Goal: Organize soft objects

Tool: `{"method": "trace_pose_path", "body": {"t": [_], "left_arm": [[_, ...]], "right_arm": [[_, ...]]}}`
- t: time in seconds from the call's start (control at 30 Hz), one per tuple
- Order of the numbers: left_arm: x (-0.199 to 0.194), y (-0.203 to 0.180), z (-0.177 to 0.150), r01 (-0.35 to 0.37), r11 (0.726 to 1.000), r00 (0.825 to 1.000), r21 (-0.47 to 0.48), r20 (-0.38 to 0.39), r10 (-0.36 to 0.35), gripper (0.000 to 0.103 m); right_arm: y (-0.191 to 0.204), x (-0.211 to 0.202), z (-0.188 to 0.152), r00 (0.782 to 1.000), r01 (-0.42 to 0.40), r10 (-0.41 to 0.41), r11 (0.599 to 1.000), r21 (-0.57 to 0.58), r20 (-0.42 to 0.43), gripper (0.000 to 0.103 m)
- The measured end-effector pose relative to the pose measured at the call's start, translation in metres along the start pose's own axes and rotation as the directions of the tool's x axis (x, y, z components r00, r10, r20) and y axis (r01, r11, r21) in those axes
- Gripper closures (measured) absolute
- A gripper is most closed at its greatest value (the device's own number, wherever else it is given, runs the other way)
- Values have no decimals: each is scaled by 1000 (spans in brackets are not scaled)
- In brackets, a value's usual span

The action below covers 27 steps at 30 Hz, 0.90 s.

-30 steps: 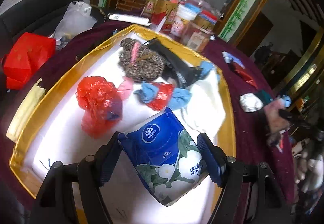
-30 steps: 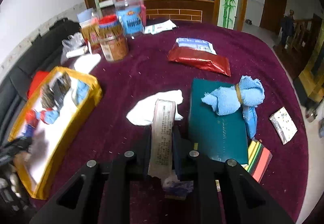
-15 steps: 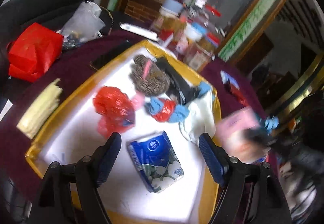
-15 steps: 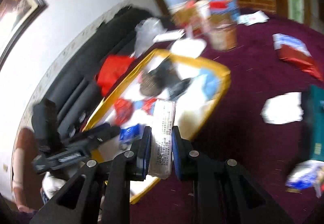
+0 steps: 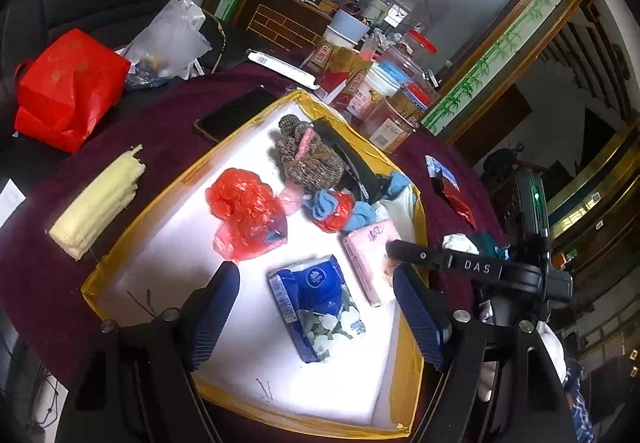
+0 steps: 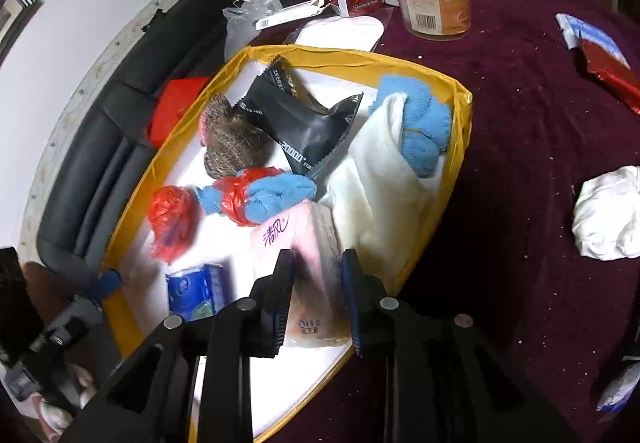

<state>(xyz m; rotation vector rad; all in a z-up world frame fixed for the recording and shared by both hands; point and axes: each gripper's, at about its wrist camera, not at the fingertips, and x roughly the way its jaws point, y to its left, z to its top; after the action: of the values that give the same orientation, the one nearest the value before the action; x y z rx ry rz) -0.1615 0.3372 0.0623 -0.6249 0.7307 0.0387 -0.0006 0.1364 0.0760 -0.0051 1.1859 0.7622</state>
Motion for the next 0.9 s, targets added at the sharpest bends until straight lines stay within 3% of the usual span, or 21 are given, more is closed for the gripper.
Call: {"method": "trace_pose_path", "body": {"t": [0.1,0.13,0.27,0.33,0.47,0.7,0.9], "left_arm": [[-3,-4,0,0,1000,1000,8,5,0,21],[-4,-5,-1,2,1000,1000,9,6,-2,21],[-6,-14,-2,7,1000,1000,24,8,-7,21],[-7,-21,-4,13,999,1000,37,3,-13,21],[-3,-44,-10,23,996,1000,91,-16,-22,21],[15,-102,-31,68,976,995,205,-85,-52,21],[30,-160,-53,87,940,991,329,-128,-46,21]], "right_arm": [[9,-18,-2,997,39,-36,999,-38,70,57],[13,-25,-3,994,52,-46,997,-56,98,55],[16,-61,-15,977,99,-77,990,-105,197,54],[12,-80,-26,966,131,-100,985,-116,240,47],[-12,-113,-52,934,211,-169,972,-104,314,45],[-101,-177,-95,871,252,-268,963,94,412,41],[-174,-216,-114,807,211,-324,939,270,493,40]]}}
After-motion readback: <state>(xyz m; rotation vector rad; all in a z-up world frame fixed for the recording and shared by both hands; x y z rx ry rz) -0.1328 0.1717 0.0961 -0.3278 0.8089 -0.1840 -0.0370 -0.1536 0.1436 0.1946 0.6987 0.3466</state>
